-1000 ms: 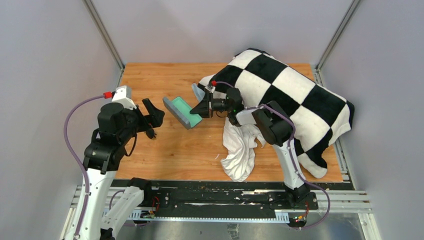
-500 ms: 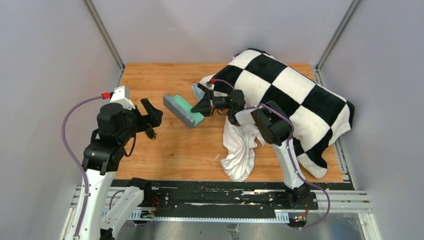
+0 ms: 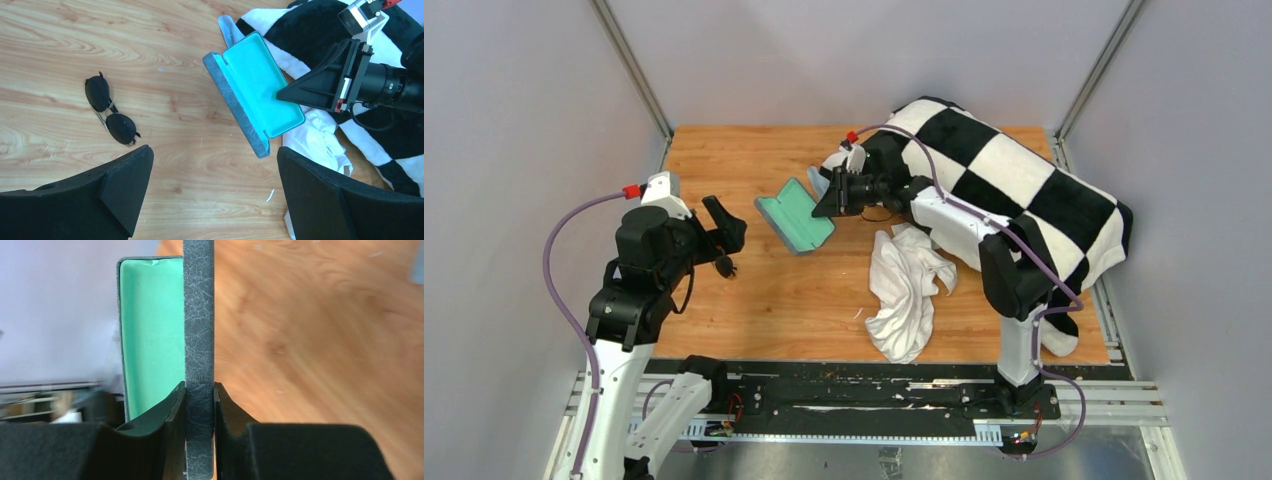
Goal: Organize the sunglasses
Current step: Place the sunglasses case at the center of the board.
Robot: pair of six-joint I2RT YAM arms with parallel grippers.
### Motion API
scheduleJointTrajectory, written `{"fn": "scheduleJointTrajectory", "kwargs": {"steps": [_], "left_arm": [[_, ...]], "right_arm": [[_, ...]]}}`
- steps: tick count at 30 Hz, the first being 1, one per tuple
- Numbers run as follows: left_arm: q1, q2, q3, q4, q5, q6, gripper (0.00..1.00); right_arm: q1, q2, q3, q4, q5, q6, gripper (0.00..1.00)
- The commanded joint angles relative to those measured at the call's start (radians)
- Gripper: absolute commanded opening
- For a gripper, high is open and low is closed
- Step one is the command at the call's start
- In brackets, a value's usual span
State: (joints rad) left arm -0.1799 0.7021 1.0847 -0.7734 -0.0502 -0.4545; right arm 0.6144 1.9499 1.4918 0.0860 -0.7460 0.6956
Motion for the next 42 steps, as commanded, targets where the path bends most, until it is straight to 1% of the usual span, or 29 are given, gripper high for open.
{"fn": "scheduleJointTrajectory", "kwargs": {"steps": [1,5,8,11,15,19,20,22,24,26,29,31,36,40,42], "left_arm": [[-0.001,0.001,0.017,-0.015,-0.011,-0.008,1.00],[-0.001,0.002,0.011,-0.016,-0.015,-0.010,1.00],[-0.001,0.000,0.005,-0.016,-0.007,-0.010,1.00],[-0.001,-0.005,0.003,-0.017,-0.002,-0.011,1.00],[-0.001,-0.007,-0.006,-0.017,0.004,-0.013,1.00],[-0.001,-0.010,-0.015,-0.016,0.012,-0.014,1.00],[-0.001,-0.013,-0.015,-0.016,0.013,-0.013,1.00],[-0.001,-0.014,-0.018,-0.017,0.016,-0.010,1.00],[-0.001,-0.015,-0.021,-0.016,0.018,-0.009,1.00],[-0.001,-0.013,-0.025,-0.015,0.020,-0.011,1.00],[-0.001,-0.008,-0.030,-0.015,0.024,-0.014,1.00],[-0.001,-0.002,-0.034,-0.015,0.027,-0.015,1.00],[-0.001,0.003,-0.048,-0.010,0.029,-0.019,1.00],[-0.001,0.045,-0.068,-0.022,0.044,-0.014,1.00],[-0.001,0.083,-0.074,-0.041,0.034,-0.023,1.00]], "right_arm": [[0.063,0.001,0.045,-0.382,0.291,-0.398,0.00],[0.166,-0.002,0.052,-0.389,0.566,-0.518,0.00],[0.221,0.015,0.060,-0.374,0.706,-0.562,0.00],[0.258,0.025,0.052,-0.344,0.817,-0.589,0.00],[0.313,0.011,-0.010,-0.241,0.935,-0.647,0.00],[0.337,0.023,-0.029,-0.188,0.970,-0.677,0.01],[0.338,0.030,-0.025,-0.189,0.968,-0.681,0.08],[0.340,0.039,-0.016,-0.199,0.958,-0.681,0.28],[0.339,0.032,-0.014,-0.205,0.949,-0.673,0.44],[0.339,0.013,-0.024,-0.206,0.947,-0.662,0.57],[0.340,-0.021,-0.030,-0.208,0.945,-0.656,0.72],[0.340,-0.043,-0.030,-0.213,0.949,-0.656,0.76],[0.339,-0.130,-0.033,-0.231,0.958,-0.642,0.79],[0.338,-0.247,-0.058,-0.261,0.953,-0.612,0.80],[0.338,-0.320,-0.104,-0.263,0.954,-0.593,0.81]]}}
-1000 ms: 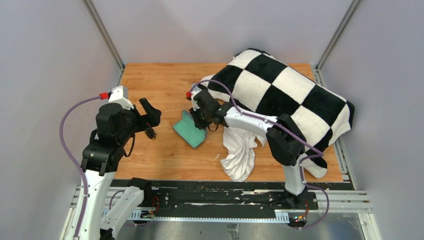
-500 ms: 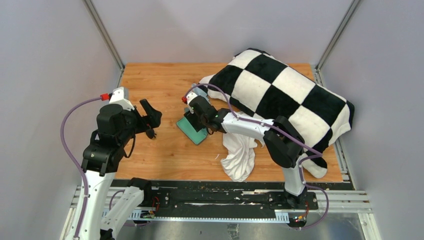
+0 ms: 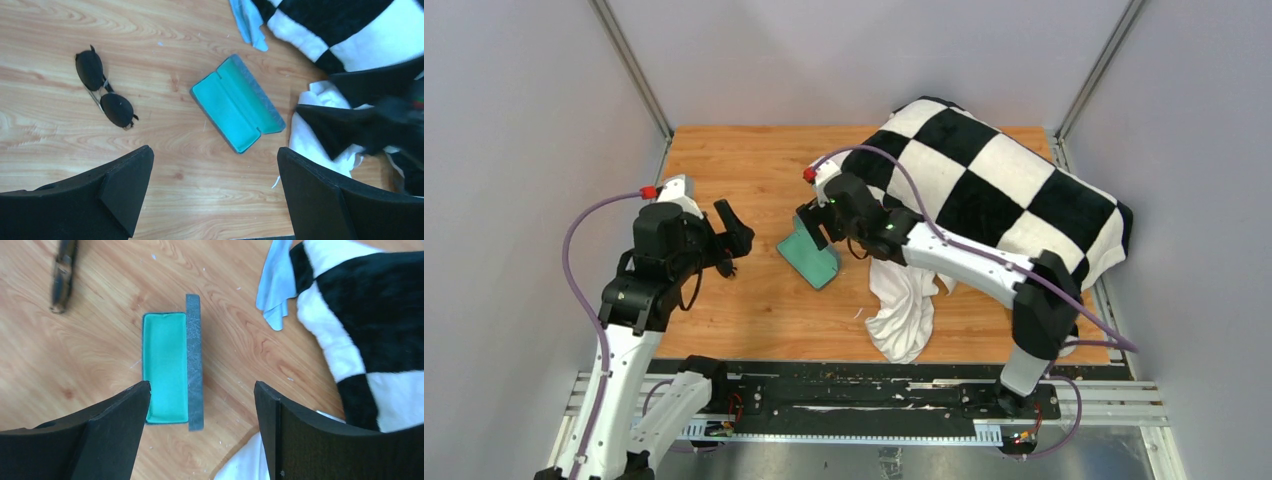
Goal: Organize the sunglasses
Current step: Place the sunglasses case at the center of the board, then move the sunglasses case at the center of the board.
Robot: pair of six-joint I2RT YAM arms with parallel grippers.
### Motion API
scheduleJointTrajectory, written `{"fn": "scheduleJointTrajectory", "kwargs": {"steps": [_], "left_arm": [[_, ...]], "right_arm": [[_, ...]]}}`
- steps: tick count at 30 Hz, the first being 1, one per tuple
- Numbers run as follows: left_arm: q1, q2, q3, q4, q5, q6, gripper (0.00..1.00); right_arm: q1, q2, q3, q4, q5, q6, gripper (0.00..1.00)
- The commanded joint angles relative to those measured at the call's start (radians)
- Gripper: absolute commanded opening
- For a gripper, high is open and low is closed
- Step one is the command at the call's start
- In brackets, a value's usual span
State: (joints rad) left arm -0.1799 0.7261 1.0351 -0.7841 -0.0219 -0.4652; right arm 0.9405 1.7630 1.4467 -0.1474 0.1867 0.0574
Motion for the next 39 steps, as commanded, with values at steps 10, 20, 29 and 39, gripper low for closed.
{"fn": "scheduleJointTrajectory", "kwargs": {"steps": [10,20,29,39], "left_arm": [[0.056,0.237,-0.131,-0.025,-0.212,-0.132,1.00],[0.002,0.238,-0.216,0.048,-0.157,-0.156,1.00],[-0.110,0.273,-0.208,0.132,-0.171,-0.178,1.00],[-0.083,0.387,-0.064,0.126,-0.131,-0.134,1.00]], "right_arm": [[-0.005,-0.478,-0.380,-0.090,0.037,0.169,0.82],[-0.136,-0.653,-0.506,-0.250,0.076,0.218,0.82],[-0.160,-0.623,-0.529,-0.230,0.017,0.251,0.68],[-0.134,-0.253,-0.278,-0.142,-0.324,0.191,0.62]]}}
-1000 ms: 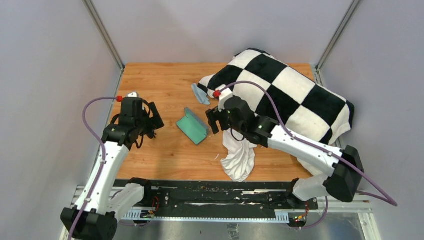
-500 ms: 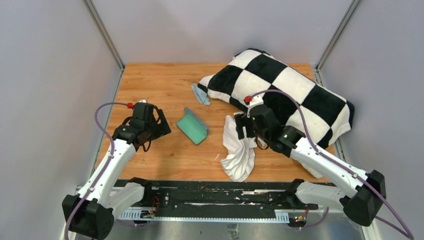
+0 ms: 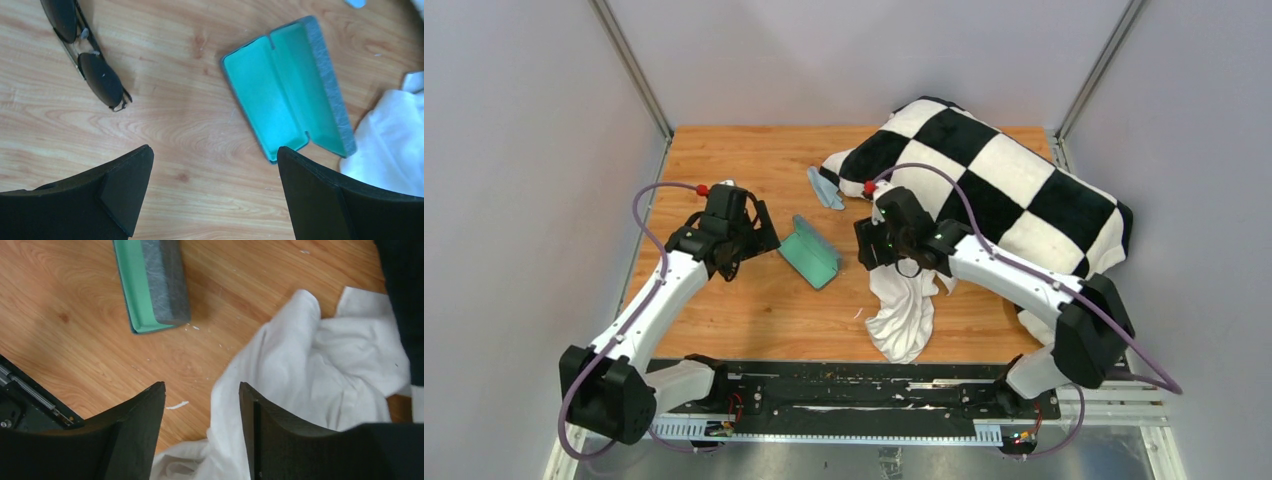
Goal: Organize the sunglasses
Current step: Move the sunglasses case at the center of the board.
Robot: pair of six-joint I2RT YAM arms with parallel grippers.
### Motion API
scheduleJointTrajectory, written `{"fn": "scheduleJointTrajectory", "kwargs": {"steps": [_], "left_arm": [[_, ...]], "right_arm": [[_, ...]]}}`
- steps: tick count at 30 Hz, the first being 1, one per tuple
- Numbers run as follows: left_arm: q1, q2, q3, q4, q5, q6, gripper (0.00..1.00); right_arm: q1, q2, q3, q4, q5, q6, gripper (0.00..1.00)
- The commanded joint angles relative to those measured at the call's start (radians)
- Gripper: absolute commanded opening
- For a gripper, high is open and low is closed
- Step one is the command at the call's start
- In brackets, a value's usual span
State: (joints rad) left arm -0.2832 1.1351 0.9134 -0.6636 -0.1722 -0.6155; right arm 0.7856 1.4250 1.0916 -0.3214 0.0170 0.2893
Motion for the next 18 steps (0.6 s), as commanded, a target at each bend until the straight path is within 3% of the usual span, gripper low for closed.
{"fn": "scheduleJointTrajectory", "kwargs": {"steps": [1,4,8,11,18], "left_arm": [[0.032,-0.039,0.062,-0.001,0.031,0.019,1.00],[0.075,-0.105,0.076,-0.035,0.056,0.031,1.00],[0.100,-0.185,0.100,-0.092,0.061,0.059,1.00],[0.102,-0.216,0.111,-0.109,0.079,0.067,1.00],[0.103,-0.223,0.100,-0.110,0.100,0.073,1.00]], "right_arm": [[0.038,0.117,0.101,0.034,-0.155,-0.068,0.66],[0.065,0.213,0.177,0.033,-0.161,-0.130,0.75],[0.067,0.317,0.227,0.062,-0.162,-0.171,0.76],[0.070,0.376,0.260,0.073,-0.187,-0.219,0.71],[0.081,0.476,0.321,0.069,-0.174,-0.271,0.46]]}}
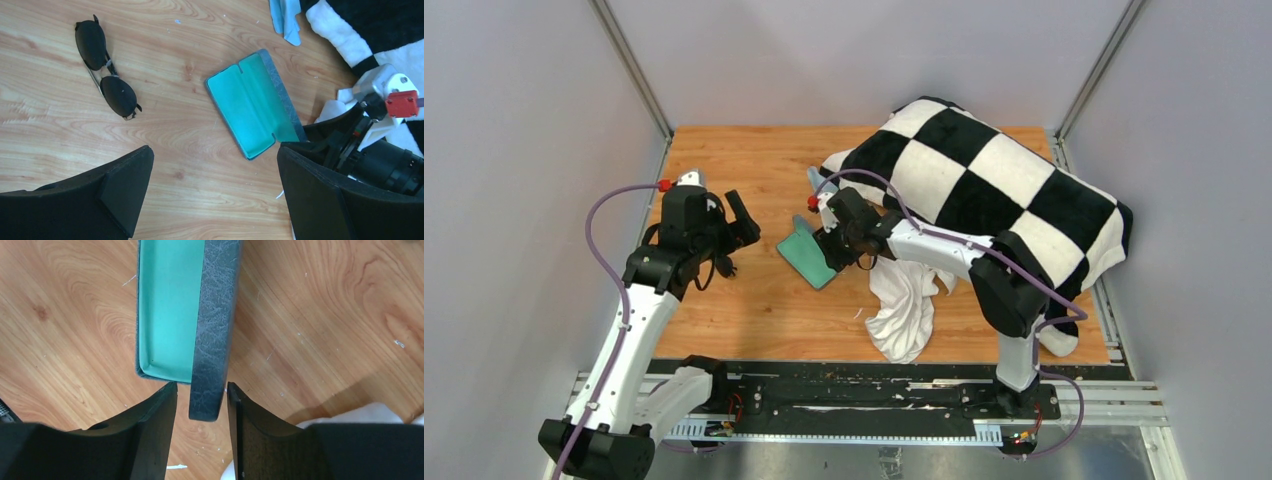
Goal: Organize the sunglasses
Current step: Move the sunglasses case at the center of the board.
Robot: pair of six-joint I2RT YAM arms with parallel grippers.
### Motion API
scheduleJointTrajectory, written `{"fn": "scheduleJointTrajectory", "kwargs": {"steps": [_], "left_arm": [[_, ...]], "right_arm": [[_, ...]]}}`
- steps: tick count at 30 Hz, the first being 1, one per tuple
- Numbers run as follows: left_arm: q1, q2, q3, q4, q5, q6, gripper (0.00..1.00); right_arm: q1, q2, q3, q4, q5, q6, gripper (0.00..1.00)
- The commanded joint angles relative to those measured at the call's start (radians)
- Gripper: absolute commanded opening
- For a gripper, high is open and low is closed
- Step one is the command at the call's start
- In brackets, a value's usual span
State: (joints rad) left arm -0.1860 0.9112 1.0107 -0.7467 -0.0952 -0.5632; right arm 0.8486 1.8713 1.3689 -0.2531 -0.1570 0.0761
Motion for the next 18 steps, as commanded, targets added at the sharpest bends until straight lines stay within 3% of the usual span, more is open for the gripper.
{"fn": "scheduleJointTrajectory", "kwargs": {"steps": [1,7,11,18], "left_arm": [[0.006,0.000,0.000,-0.028,0.023,0.022,1.00],[0.006,-0.013,-0.017,-0.025,0.031,0.023,1.00],[0.008,-0.025,-0.029,-0.027,0.066,0.015,1.00],[0.031,-0.108,0.016,-0.128,-0.007,0.024,1.00]], "right_arm": [[0.022,0.039,0.053,-0.002,0.008,-0.067,0.43],[0.055,0.091,0.124,-0.006,0.041,-0.147,0.21],[0.073,0.174,0.218,-0.006,0.044,-0.190,0.20],[0.105,0.352,0.464,-0.003,0.089,-0.210,0.21]]}}
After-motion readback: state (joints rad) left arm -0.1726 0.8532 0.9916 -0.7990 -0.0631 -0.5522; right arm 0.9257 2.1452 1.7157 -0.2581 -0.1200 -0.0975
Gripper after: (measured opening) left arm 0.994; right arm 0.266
